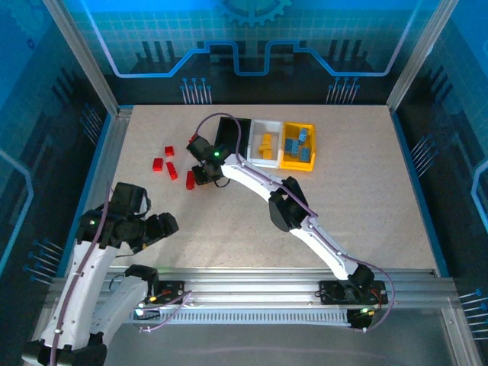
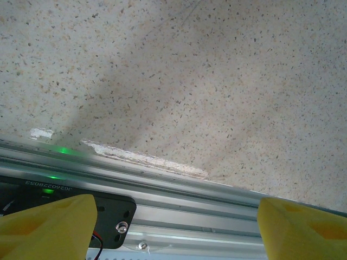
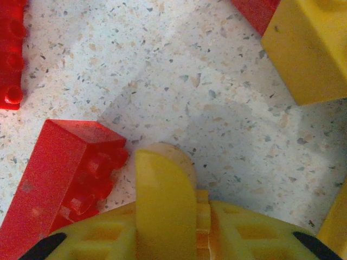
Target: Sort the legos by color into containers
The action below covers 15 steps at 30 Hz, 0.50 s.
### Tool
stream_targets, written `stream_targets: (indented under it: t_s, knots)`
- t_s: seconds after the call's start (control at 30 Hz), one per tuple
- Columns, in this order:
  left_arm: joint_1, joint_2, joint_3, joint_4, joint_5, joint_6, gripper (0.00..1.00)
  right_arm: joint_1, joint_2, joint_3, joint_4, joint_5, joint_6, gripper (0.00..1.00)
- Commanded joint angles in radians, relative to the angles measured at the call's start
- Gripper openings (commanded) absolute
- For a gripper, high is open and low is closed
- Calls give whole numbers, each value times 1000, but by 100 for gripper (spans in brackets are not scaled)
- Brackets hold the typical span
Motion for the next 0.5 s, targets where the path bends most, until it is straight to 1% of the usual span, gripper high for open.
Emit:
stream_targets:
  t_s: [0.0, 0.07, 0.17, 0.3, 0.47]
  knots:
    - [12, -13, -7, -25, -10, 8, 79, 18, -17, -6, -29, 30, -4, 32]
    - [12, -15, -6, -21, -10, 7, 79, 20, -62, -63, -30, 42, 6, 28]
    - [12, -18, -8, -10, -6, 5, 80, 18, -128, -150, -30, 34, 13, 27]
    - [12, -17, -13, 25, 11, -5, 81, 23, -217, -247, -84, 39, 7, 24]
    - [14, 6, -38, 109, 56, -27, 86, 23, -410, -484, -79, 14, 12, 22]
